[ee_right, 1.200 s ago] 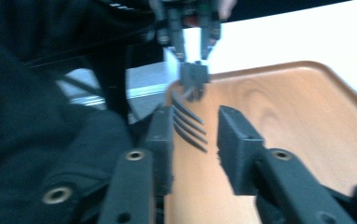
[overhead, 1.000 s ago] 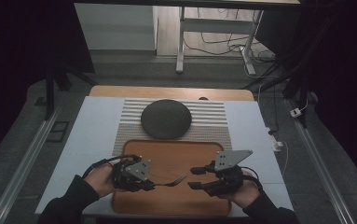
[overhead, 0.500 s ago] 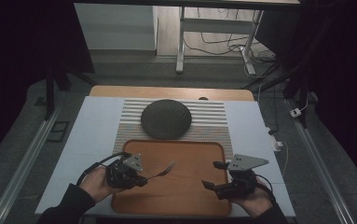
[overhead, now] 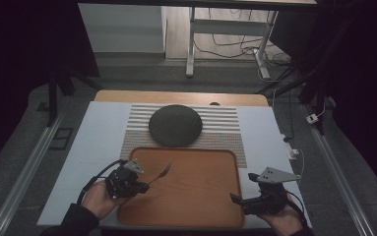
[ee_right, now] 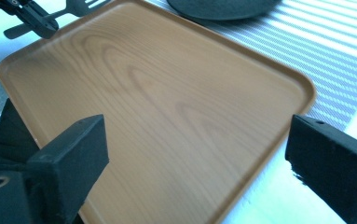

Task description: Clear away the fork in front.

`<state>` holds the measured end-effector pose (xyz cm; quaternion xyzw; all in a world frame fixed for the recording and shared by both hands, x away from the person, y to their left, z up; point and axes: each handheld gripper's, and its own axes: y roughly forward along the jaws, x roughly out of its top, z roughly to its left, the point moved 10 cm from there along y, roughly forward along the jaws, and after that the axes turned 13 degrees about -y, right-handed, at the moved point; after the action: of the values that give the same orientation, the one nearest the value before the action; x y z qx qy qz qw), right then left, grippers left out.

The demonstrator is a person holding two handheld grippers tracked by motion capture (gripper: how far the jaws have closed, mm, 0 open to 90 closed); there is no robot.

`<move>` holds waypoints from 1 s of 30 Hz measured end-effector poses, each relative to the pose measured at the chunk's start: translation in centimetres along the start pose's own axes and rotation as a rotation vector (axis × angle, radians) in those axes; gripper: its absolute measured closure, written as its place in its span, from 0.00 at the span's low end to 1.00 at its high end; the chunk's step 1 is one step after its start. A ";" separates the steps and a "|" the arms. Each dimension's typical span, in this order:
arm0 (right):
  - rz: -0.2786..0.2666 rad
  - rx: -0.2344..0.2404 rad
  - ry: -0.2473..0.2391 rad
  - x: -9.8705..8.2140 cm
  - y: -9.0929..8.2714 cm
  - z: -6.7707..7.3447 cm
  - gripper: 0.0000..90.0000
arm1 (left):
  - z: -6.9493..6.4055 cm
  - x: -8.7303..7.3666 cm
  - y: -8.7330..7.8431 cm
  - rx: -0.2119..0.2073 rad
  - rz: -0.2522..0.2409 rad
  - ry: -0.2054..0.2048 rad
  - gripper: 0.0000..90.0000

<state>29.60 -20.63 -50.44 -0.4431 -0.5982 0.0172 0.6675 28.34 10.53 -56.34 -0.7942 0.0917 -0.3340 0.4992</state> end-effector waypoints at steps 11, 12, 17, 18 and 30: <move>0.034 -0.073 0.056 -2.0 -1.4 -0.8 0.00 | 1.4 -0.6 1.1 0.035 0.012 -0.178 0.95; 0.034 -0.081 0.063 -2.1 -1.6 -0.8 0.00 | 1.4 -0.6 1.2 0.040 0.010 -0.193 0.95; 0.031 -0.080 0.077 -2.4 -2.0 -0.8 0.00 | 2.2 -0.7 1.8 0.068 0.030 -0.261 0.95; 0.030 -0.080 0.081 -2.4 -2.0 -0.8 0.00 | 2.4 -0.8 2.0 0.081 0.039 -0.278 0.95; 0.044 -0.064 0.081 -2.5 -1.8 -0.7 0.00 | 3.0 -0.8 2.9 0.133 0.074 -0.331 0.94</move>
<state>28.50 -23.51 -51.21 -0.4775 -0.5611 -0.0054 0.6762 30.13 11.69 -60.04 -0.7997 0.0152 -0.1855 0.5708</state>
